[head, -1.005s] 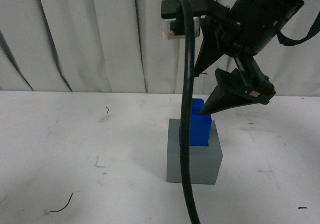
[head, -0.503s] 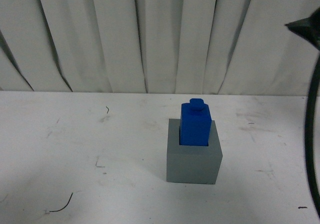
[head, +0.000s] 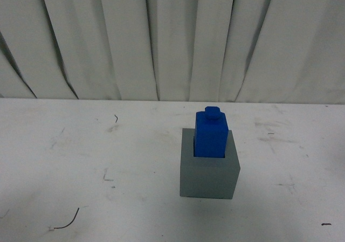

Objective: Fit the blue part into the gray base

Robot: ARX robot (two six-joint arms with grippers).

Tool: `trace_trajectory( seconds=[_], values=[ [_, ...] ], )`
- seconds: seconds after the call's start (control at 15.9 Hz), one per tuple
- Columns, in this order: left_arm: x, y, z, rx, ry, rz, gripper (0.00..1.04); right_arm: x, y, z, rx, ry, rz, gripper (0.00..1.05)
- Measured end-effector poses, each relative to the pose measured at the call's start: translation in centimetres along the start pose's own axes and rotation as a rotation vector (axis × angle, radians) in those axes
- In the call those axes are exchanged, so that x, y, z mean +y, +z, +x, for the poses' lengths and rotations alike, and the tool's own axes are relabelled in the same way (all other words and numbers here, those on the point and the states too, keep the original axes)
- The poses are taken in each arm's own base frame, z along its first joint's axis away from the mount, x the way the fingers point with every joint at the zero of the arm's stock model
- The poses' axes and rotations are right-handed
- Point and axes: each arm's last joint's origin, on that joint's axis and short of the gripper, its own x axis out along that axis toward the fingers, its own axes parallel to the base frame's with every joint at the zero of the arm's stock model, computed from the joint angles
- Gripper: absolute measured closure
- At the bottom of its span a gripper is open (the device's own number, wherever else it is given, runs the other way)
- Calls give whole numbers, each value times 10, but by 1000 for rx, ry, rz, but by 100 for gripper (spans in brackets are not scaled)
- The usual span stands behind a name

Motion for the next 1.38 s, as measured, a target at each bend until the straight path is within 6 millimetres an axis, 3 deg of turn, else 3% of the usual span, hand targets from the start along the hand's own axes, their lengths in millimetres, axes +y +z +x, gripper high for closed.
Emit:
trace_trajectory(
  seconds=[0.06,0.19,0.44,0.57,1.13,1.38],
  values=[
    [0,0,0,0,0,0,7,4,-6,-21,0,-6,37,53],
    [0,0,0,0,0,0,7,12,-14,-41,-8,-5,54,69],
    [0,0,0,0,0,0,7,21,-27,-61,-53,-26,59,102],
    [0,0,0,0,0,0,7,31,-36,-67,-43,14,62,103],
    [0,0,0,0,0,0,7,32,-60,-88,-56,-7,64,103],
    [0,0,0,0,0,0,7,32,-60,-94,-64,-8,65,103]
  ],
)
